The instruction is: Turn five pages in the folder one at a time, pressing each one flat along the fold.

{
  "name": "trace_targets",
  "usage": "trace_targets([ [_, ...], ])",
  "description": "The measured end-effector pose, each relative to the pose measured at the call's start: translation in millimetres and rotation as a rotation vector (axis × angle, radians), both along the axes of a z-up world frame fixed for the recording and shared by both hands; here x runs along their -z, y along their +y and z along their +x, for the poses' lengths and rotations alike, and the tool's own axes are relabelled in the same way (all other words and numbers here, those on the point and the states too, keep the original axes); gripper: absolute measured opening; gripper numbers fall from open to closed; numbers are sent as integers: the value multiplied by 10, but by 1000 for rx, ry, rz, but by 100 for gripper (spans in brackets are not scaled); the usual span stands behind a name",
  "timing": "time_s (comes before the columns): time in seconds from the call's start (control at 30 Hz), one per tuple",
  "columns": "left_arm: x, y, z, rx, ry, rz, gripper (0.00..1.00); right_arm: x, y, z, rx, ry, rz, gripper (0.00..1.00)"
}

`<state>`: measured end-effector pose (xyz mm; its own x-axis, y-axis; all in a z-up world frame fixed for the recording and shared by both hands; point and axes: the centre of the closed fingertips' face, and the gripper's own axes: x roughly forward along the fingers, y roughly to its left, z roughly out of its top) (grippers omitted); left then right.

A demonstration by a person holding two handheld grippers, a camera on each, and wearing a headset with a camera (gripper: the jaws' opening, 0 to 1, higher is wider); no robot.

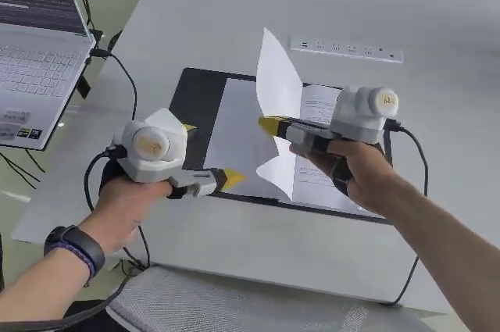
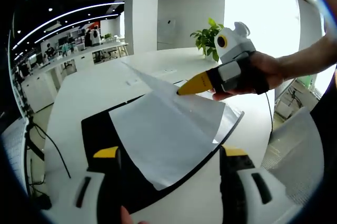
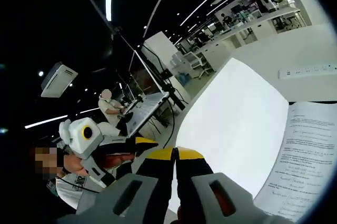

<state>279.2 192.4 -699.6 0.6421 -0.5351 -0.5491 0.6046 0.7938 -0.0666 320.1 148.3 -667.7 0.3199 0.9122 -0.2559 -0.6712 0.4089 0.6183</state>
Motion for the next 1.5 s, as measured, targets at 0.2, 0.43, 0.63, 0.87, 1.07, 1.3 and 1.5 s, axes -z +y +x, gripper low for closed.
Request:
trace_targets([
  [0.2, 52, 77, -86, -38, 10, -19, 76, 167, 189, -15, -28, 37, -29, 0],
  [0.43, 123, 119, -148, -53, 24, -30, 76, 414, 375, -5, -38, 93, -55, 0],
  [0.63, 158, 177, -162, -70, 31, -45, 75, 651, 506, -30, -43, 145, -85, 0],
  [0.87, 212, 227, -167, -84, 41, -55, 75, 932, 583, -18, -23, 223, -115, 0],
  [1.07, 249, 229, -206, -86, 51, -53, 75, 1096, 595, -23, -6, 281, -135, 0],
  [1.3, 292, 232, -238, -94, 64, -52, 74, 1278, 572, 71, -4, 313, -144, 0],
  [1.5, 308, 236, -230, -97, 70, -55, 74, 1354, 565, 137, 1, 324, -131, 0],
])
